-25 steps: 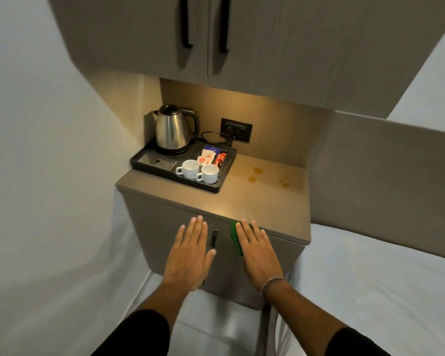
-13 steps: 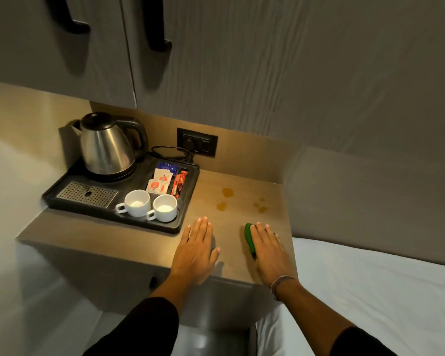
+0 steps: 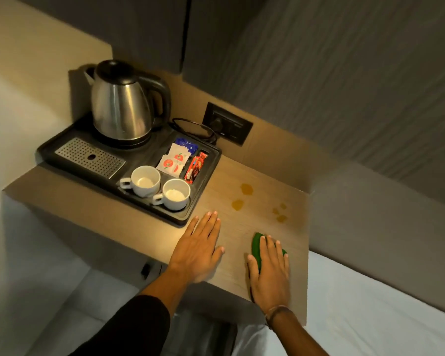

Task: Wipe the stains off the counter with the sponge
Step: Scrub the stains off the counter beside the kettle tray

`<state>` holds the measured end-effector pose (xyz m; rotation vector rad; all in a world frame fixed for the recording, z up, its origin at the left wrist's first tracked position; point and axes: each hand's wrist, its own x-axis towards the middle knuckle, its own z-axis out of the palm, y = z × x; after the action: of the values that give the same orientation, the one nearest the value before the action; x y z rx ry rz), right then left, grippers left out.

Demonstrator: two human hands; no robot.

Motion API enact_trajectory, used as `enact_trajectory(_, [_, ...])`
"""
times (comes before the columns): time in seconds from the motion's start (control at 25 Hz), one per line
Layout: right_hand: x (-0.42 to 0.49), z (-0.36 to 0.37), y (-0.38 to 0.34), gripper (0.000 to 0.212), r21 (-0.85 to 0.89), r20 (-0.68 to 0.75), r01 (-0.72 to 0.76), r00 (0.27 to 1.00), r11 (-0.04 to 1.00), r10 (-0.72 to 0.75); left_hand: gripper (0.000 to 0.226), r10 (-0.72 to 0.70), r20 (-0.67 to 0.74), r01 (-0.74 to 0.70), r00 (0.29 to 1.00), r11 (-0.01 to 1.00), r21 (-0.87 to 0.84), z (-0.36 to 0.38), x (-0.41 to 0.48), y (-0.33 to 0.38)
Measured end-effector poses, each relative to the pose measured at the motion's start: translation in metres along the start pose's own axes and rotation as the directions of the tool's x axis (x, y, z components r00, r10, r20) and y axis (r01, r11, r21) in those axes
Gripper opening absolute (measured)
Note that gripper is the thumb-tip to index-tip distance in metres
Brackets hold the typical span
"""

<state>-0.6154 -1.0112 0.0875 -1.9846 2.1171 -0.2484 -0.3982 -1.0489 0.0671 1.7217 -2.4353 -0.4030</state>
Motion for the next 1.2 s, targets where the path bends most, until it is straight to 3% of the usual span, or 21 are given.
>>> enact_trajectory(0.16, [0.017, -0.009, 0.048, 0.059, 0.064, -0.006, 0.121, 0.993, 0.991, -0.121, 0.076, 0.021, -0.049, -0.021, 0.999, 1.000, -0.003, 0.009, 0.001, -0.005])
enact_trajectory(0.36, [0.137, -0.031, 0.066, 0.054, 0.076, -0.022, 0.011, 1.000, 0.997, -0.010, 0.074, 0.013, -0.123, -0.018, 0.992, 0.999, -0.040, 0.023, 0.004, -0.008])
enact_trajectory(0.56, [0.094, -0.014, 0.104, 0.057, 0.071, 0.001, 0.360, 0.932, 0.930, -0.361, 0.072, 0.016, -0.143, -0.026, 0.990, 0.998, -0.066, 0.023, 0.004, -0.009])
enact_trajectory(0.64, [0.115, -0.025, 0.121, 0.057, 0.090, -0.038, 0.275, 0.961, 0.957, -0.273, 0.072, 0.012, -0.147, -0.024, 0.989, 0.996, -0.080, 0.022, 0.005, -0.009])
enact_trajectory(0.72, [0.164, -0.033, 0.098, 0.055, 0.101, -0.070, 0.092, 0.994, 0.991, -0.086, 0.072, 0.014, -0.153, -0.027, 0.988, 0.996, -0.083, 0.023, 0.006, -0.009])
enact_trajectory(0.76, [0.179, -0.033, 0.080, 0.054, 0.105, -0.065, 0.077, 0.995, 0.991, -0.070, 0.072, 0.015, -0.156, -0.028, 0.988, 0.996, -0.082, 0.023, 0.006, -0.009])
enact_trajectory(0.92, [0.150, -0.018, 0.088, 0.058, 0.104, 0.007, 0.399, 0.916, 0.911, -0.402, 0.071, 0.001, -0.155, -0.015, 0.988, 0.995, -0.094, 0.022, 0.005, -0.008])
enact_trajectory(1.04, [0.158, -0.033, 0.118, 0.057, 0.120, -0.034, 0.277, 0.961, 0.953, -0.275, 0.071, 0.001, -0.162, -0.017, 0.987, 0.995, -0.096, 0.023, 0.005, -0.009])
enact_trajectory(1.12, [0.199, -0.037, 0.089, 0.055, 0.148, -0.072, 0.178, 0.983, 0.973, -0.169, 0.070, -0.001, -0.178, -0.018, 0.984, 0.994, -0.105, 0.025, 0.006, -0.009])
enact_trajectory(1.2, [0.210, -0.028, 0.053, 0.058, 0.136, -0.040, 0.267, 0.964, 0.954, -0.264, 0.069, 0.000, -0.185, -0.021, 0.983, 0.993, -0.112, 0.026, 0.007, -0.010])
